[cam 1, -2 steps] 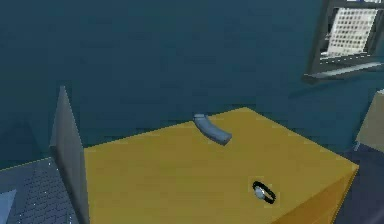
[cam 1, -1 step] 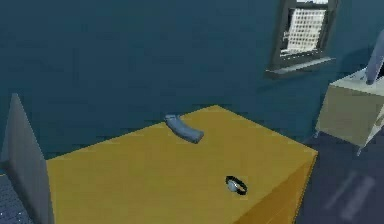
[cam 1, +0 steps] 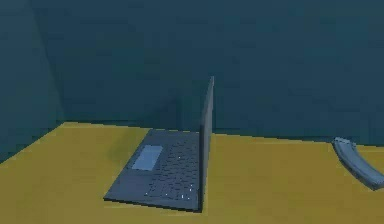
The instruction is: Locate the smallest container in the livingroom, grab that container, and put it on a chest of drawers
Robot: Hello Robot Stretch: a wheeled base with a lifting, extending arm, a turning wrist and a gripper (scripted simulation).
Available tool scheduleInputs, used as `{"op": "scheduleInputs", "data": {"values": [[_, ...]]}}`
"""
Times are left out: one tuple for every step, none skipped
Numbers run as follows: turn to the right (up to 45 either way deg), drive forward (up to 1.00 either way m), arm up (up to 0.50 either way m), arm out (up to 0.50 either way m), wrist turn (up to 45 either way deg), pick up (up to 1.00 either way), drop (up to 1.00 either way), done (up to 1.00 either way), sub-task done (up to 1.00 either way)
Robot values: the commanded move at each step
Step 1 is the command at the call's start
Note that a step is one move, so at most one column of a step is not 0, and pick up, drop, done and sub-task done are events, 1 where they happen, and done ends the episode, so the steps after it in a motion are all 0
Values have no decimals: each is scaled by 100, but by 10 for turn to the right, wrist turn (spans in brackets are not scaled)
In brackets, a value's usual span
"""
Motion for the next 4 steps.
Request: {"op": "scheduleInputs", "data": {"values": [[-90, 0, 0, 0, 0, 0, 0, 0, 0], [450, 0, 0, 0, 0, 0, 0, 0, 0], [30, 0, 0, 0, 0, 0, 0, 0, 0], [-450, 0, 0, 0, 0, 0, 0, 0, 0]]}}
